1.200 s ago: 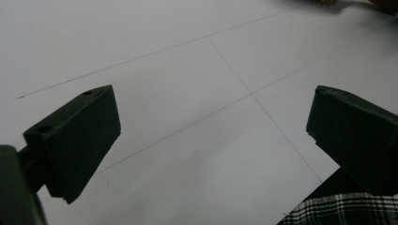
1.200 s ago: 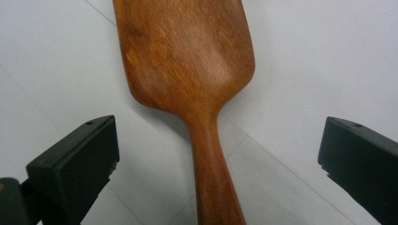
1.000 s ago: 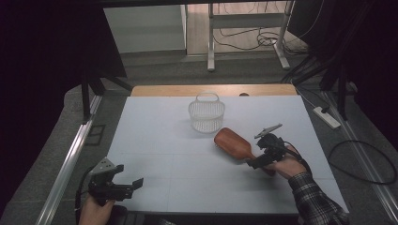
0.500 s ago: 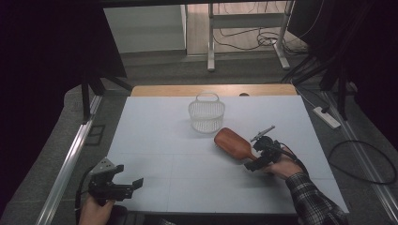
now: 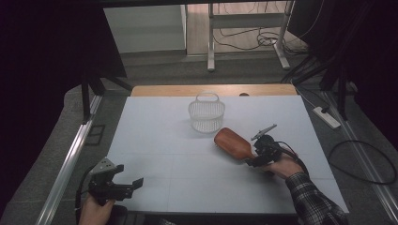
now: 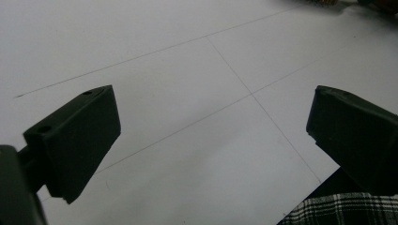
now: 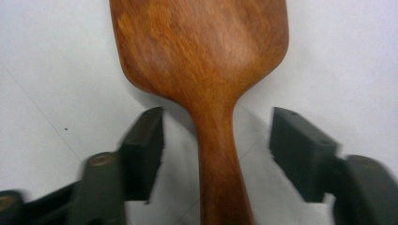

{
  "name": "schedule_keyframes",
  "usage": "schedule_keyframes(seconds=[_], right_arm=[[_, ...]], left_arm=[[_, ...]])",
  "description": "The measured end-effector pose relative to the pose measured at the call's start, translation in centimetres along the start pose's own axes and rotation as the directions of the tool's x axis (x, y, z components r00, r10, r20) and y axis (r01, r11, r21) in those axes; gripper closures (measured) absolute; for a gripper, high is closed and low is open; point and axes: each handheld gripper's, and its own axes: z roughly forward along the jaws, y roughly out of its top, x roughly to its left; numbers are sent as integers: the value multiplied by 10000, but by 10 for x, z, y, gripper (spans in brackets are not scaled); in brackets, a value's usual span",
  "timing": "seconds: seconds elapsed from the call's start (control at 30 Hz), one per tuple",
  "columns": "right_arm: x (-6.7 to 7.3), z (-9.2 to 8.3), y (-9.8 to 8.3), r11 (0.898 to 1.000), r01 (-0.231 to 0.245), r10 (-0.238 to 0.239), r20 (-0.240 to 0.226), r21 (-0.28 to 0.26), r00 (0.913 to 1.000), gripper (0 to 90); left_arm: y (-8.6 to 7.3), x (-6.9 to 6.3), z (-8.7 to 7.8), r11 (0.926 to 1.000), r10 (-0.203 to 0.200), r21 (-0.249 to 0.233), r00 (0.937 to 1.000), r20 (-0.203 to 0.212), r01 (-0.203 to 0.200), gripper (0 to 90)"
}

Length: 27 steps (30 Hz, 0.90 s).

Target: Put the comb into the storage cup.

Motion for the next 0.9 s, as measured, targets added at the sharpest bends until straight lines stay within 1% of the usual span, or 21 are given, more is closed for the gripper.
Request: schedule_keyframes(seconds=[0.13, 0.2, 0.23, 0.27, 0.3, 0.4, 0.43, 0.5, 0.57, 0.63, 0.73, 0.77, 0.8, 0.9], right_arm=[[-2, -1, 1, 9999, 144, -144, -225, -21, 9996, 552], [-2, -1, 1, 9998, 176, -175, -302, 19, 9994, 566], [-2, 0, 1, 9997, 220, -219, -305, 39, 9993, 587], [-2, 2, 2, 9996, 255, -251, -324, 115, 9992, 638], [-2, 2, 2, 9996, 252, -246, -361, 161, 9990, 668], [-1, 2, 2, 9986, 449, -437, -440, 281, 9981, 710], [0, 2, 2, 9985, 479, -467, -417, 278, 9980, 716], [1, 2, 2, 9990, 327, -314, -401, 306, 9987, 721], [2, 2, 1, 9991, 302, -291, -391, 294, 9988, 722], [3, 1, 1, 9995, 238, -231, -321, 216, 9992, 724], [6, 0, -1, 9995, 329, -329, -120, -34, 9994, 726], [6, 0, -2, 9995, 299, -300, -108, -69, 9995, 726], [7, 0, -2, 9995, 278, -279, -87, -137, 9996, 726], [7, -1, -3, 9994, 240, -242, -59, -244, 9997, 726]], left_arm=[[0, 0, 0, 10000, 4, 2, 10000, -19, -4, 34], [0, 0, 0, 10000, 6, 6, 10000, -23, -6, 35], [0, 0, 0, 10000, 8, 6, 10000, -20, -8, 35], [0, 0, 0, 10000, 17, 10, 10000, -25, -17, 35], [0, 0, 0, 10000, 20, 18, 10000, -18, -20, 35], [0, 0, 0, 10000, 15, 12, 10000, -28, -15, 35], [0, 0, 0, 10000, 7, 4, 10000, -32, -7, 35], [0, 0, 0, 10000, 12, 4, 10000, -37, -12, 35], [0, 0, 0, 10000, 17, 9, 10000, -32, -17, 35], [0, 0, 0, 10000, 21, 11, 10000, -50, -21, 35], [1, -2, 1, 10000, 77, 25, 9999, -101, -76, 36], [1, -2, 1, 10000, 77, 25, 9999, -101, -76, 36], [1, -2, 1, 9998, 178, 77, 9997, -151, -177, 37], [1, -3, 2, 9996, 233, 130, 9997, -115, -232, 38]])
